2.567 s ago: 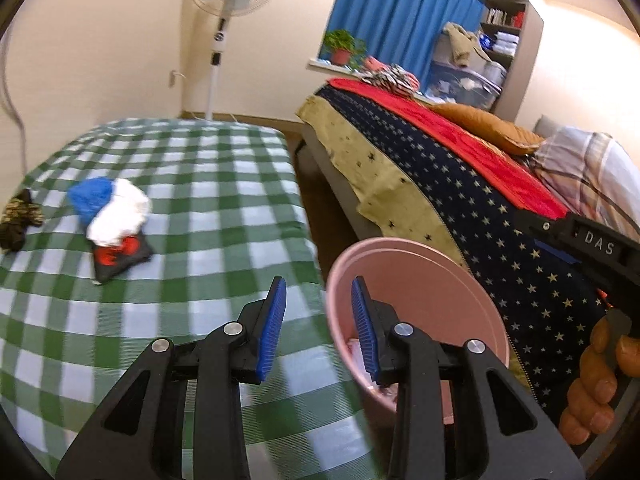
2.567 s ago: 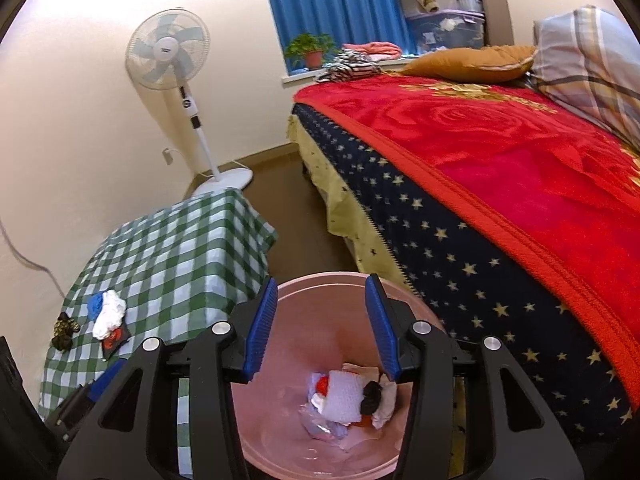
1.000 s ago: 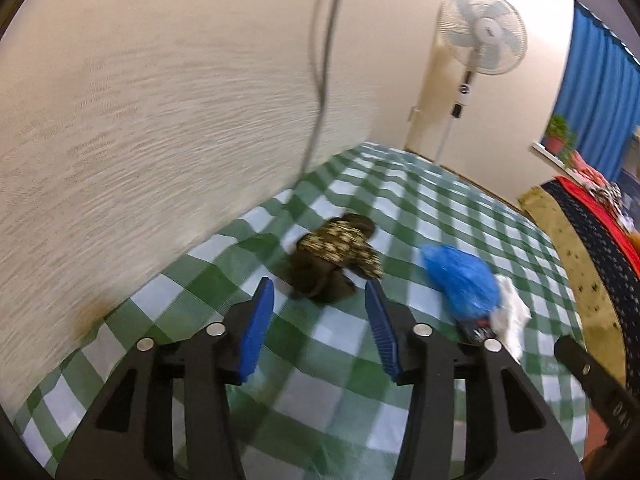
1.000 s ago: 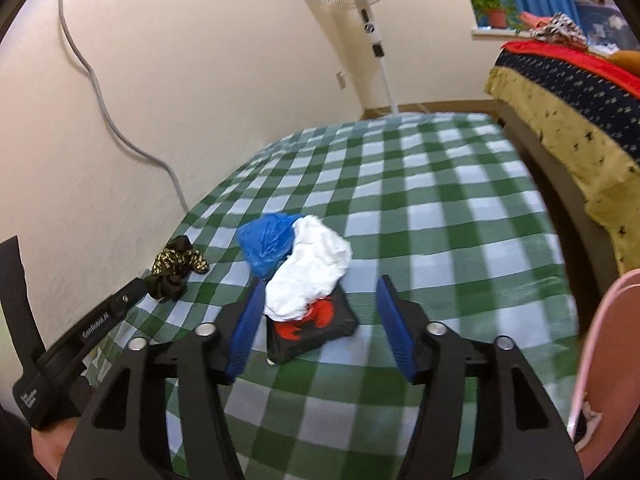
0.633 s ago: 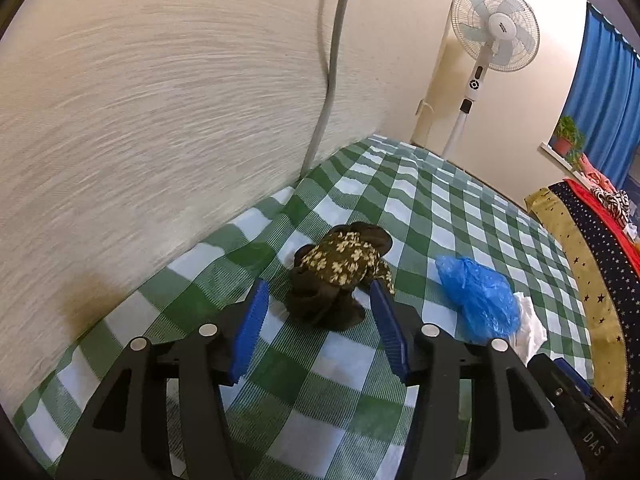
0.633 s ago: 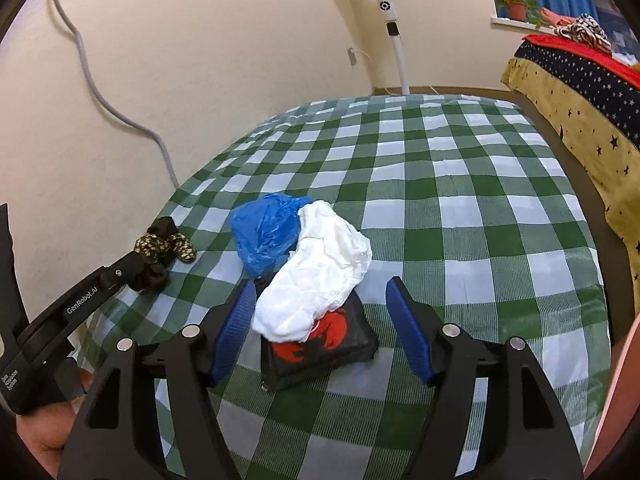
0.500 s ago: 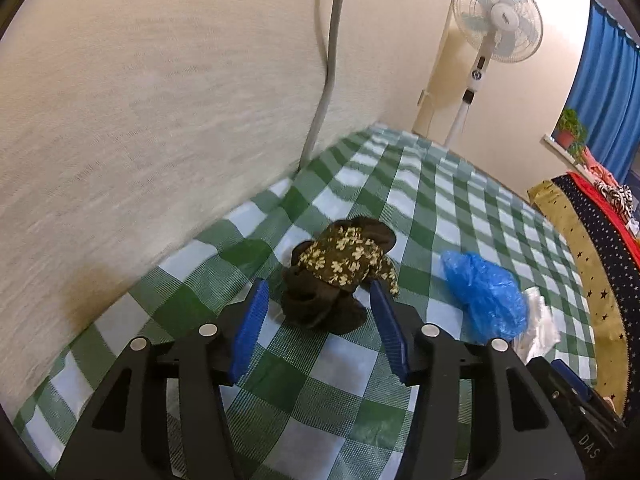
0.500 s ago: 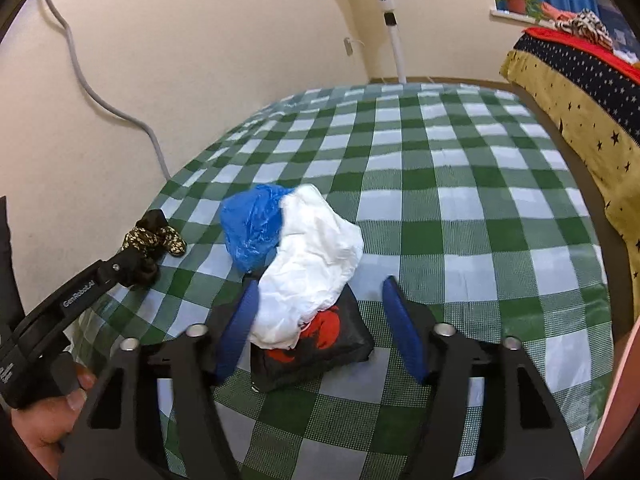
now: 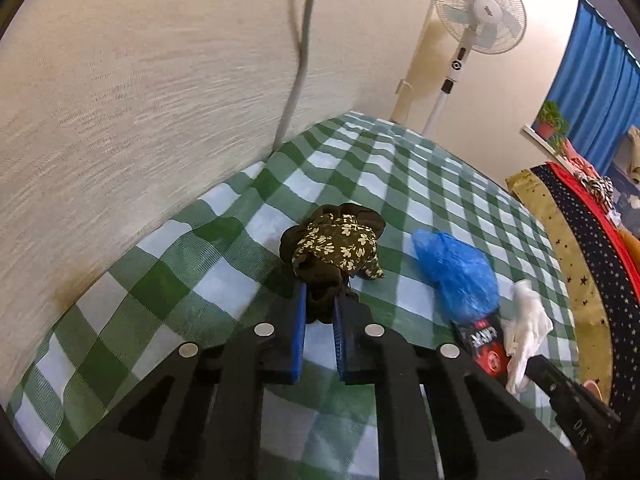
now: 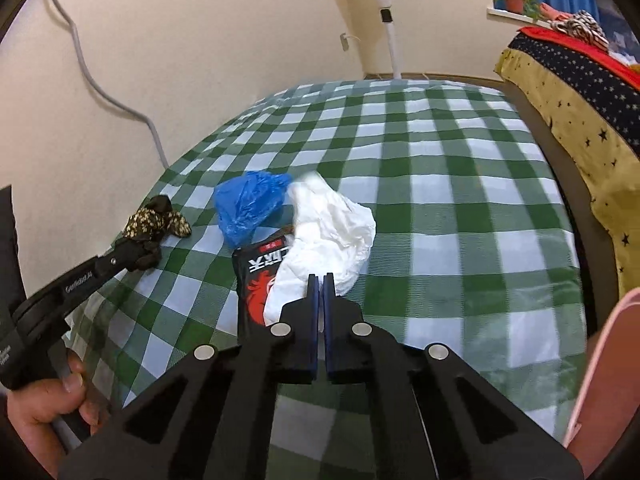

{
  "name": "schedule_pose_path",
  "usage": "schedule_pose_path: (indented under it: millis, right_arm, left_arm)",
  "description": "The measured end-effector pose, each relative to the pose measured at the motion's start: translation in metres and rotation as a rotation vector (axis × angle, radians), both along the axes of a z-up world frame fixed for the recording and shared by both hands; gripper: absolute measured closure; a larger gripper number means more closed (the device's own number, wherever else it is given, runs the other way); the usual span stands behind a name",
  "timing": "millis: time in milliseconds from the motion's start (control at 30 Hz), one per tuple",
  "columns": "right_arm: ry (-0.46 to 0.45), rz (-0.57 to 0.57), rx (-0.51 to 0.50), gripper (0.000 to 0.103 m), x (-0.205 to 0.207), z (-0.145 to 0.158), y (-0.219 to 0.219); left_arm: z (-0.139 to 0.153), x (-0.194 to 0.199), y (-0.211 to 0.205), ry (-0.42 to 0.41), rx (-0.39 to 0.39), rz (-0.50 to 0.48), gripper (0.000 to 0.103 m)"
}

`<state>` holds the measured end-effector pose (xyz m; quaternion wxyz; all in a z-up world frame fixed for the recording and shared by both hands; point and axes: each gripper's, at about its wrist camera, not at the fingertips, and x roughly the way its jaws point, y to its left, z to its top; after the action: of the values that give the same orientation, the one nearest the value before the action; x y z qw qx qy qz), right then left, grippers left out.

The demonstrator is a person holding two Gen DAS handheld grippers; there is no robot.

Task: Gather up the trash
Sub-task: 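Grasp the dark floral cloth with the left tool while the right tool grasps white tissue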

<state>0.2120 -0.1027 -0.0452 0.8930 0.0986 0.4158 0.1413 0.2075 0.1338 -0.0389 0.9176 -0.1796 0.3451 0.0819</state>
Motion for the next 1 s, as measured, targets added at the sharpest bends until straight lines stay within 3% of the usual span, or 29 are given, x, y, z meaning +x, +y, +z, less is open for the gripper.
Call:
schedule_pose_path:
  millis: [367, 767, 1000]
  right_arm:
    - [-0.051, -0.029, -0.015, 0.101, -0.034, 0.037, -0.026]
    - [-0.129, -0.075, -0.022, 0.101, -0.092, 0.087, -0.066]
    - [-0.172, -0.100, -0.002, 0.101, -0.118, 0.114, -0.084]
  left_arm:
    - [0.033, -0.033, -0.025, -0.056, 0.014, -0.082, 0.093]
    - [0.088, -0.076, -0.046, -0.143, 0.031, -0.143, 0.093]
    - [0.100, -0.101, -0.065, -0.154, 0.065, -0.190, 0.093]
